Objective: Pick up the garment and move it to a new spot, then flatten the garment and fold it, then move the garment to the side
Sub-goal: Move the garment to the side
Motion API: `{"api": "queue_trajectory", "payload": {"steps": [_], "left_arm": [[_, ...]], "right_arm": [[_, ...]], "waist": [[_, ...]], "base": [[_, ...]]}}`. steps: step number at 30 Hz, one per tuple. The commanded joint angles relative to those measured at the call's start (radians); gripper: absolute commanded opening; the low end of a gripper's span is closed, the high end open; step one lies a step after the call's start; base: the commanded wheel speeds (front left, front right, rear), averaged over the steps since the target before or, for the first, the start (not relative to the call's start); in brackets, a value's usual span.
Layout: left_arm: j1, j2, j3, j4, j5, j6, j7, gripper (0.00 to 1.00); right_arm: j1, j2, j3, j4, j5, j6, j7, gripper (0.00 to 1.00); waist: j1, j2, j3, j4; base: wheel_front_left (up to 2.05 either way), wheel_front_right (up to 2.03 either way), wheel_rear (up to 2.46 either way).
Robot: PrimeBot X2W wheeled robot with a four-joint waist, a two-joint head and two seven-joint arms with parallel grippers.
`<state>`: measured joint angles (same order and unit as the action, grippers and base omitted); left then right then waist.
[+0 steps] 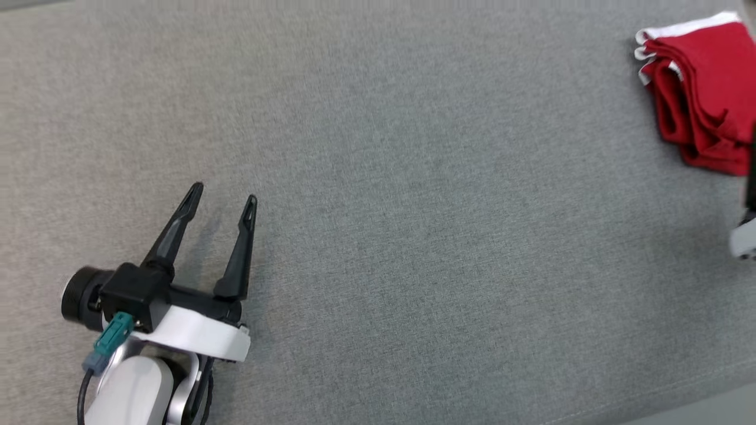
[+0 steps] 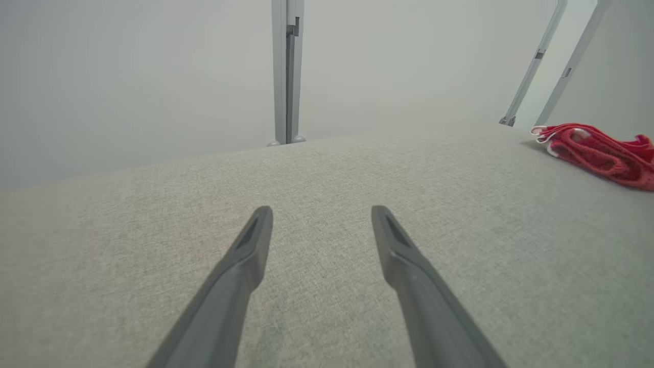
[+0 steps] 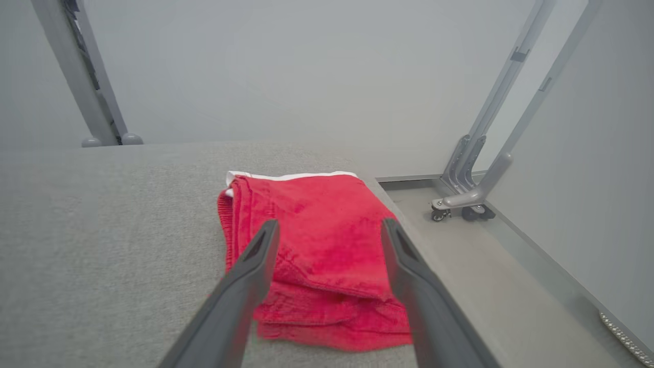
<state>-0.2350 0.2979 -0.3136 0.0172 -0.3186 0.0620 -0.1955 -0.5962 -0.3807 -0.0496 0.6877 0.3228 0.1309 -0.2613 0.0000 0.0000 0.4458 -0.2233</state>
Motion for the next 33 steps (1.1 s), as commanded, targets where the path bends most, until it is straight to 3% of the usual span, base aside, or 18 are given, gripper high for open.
{"api": "queue_trajectory", "payload": {"steps": [1, 13, 23, 33], "left_arm": [[0.02, -0.003, 0.008, 0.008, -0.012, 0.009, -0.007, 1.0], [0.126, -0.041, 0.034, 0.054, -0.063, 0.045, -0.045, 1.0], [0.219, -0.043, 0.064, 0.077, -0.082, 0.071, -0.059, 1.0], [0.308, -0.033, 0.075, 0.064, -0.099, 0.085, -0.058, 1.0]], "right_arm": [[0.033, 0.024, 0.004, -0.026, -0.005, 0.0, -0.003, 1.0], [0.232, 0.193, 0.086, -0.216, -0.045, 0.0, 0.009, 1.0], [0.381, 0.245, 0.103, -0.376, -0.054, 0.0, 0.057, 1.0], [0.54, 0.277, 0.083, -0.517, -0.073, 0.0, 0.129, 1.0]], "waist": [[0.0, 0.0, -0.059, 0.01], [0.0, 0.0, -0.21, 0.103], [0.0, 0.0, -0.315, 0.197], [0.0, 0.0, -0.416, 0.231]], "base": [[0.0, 0.0, 0.0], [0.0, 0.0, 0.0], [0.0, 0.0, 0.0], [0.0, 0.0, 0.0]]}}
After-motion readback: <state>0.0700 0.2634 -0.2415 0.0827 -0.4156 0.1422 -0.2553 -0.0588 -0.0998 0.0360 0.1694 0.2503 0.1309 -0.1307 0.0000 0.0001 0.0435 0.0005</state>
